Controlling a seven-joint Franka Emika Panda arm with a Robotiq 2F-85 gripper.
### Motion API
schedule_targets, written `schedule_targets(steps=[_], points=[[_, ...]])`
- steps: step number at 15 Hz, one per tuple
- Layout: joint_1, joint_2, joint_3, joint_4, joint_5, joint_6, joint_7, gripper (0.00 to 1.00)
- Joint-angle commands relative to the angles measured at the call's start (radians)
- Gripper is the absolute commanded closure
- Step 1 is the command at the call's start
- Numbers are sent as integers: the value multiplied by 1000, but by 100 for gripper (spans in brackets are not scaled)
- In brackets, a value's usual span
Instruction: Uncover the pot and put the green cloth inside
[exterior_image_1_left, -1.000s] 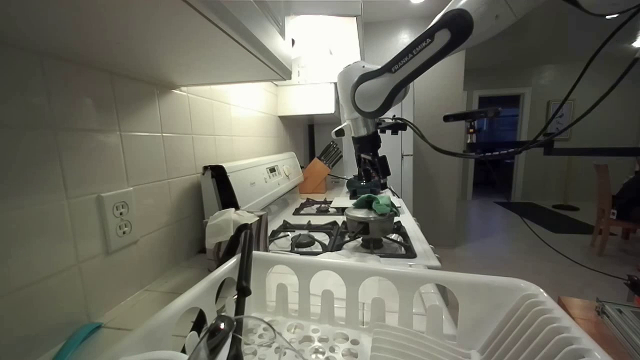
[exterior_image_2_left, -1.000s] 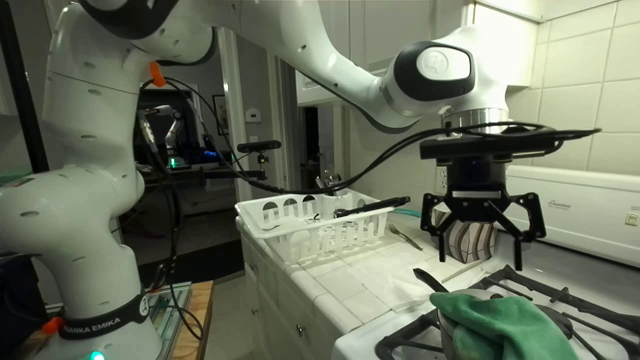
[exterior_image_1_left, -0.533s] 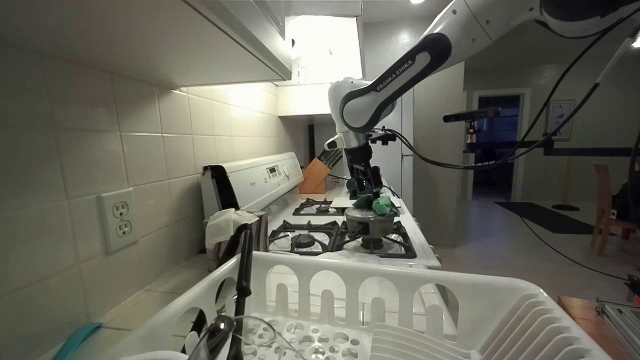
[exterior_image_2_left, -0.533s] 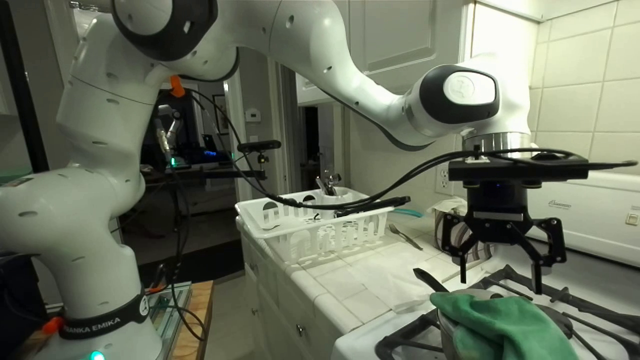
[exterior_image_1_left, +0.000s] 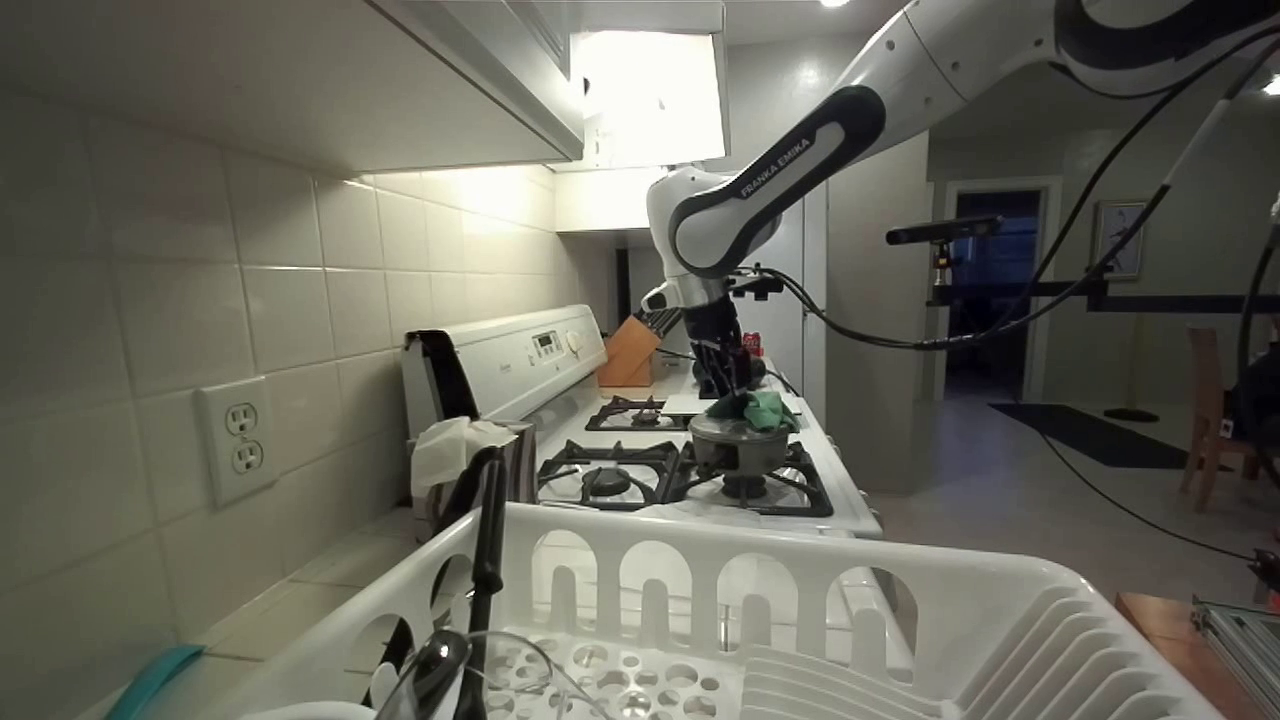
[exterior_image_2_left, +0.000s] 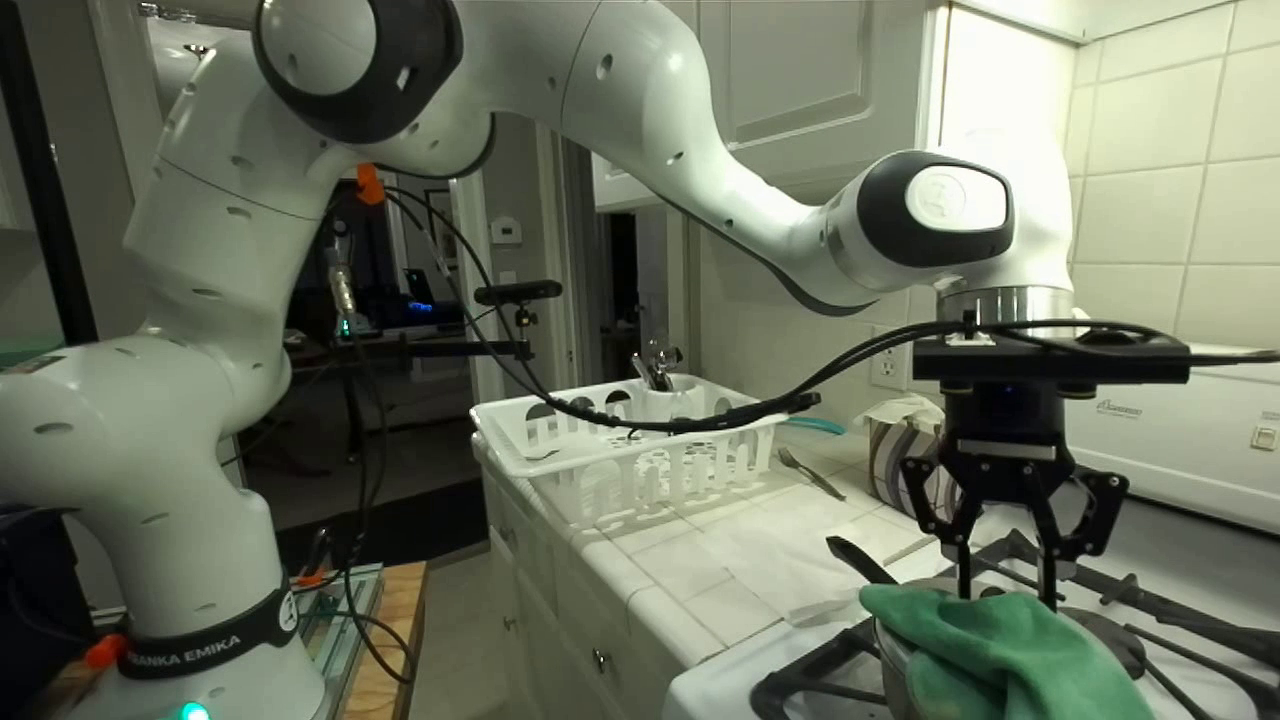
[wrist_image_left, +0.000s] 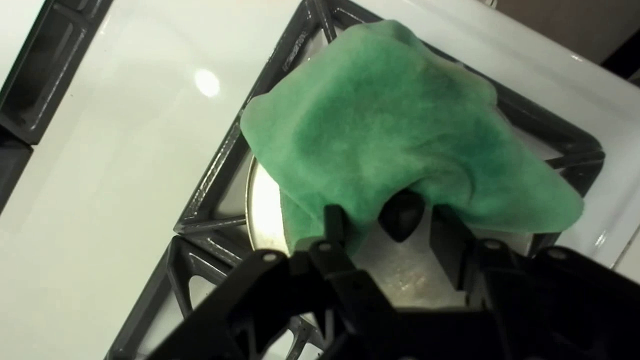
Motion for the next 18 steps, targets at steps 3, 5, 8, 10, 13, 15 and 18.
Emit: schedule_targets(steps=[3, 5, 8, 10, 13, 15, 18], points=[[-15, 10, 16, 29, -13, -35, -8, 76], [-15, 5, 15, 23, -15, -37, -6, 75], [-10, -1, 10, 19, -21, -49, 12, 94], [1, -19, 11, 7, -19, -69, 42, 94], [19, -51, 15, -13, -34, -67, 74, 94], [31, -53, 13, 1, -59, -65, 87, 94], [49, -64, 13, 14, -92, -71, 113, 94]])
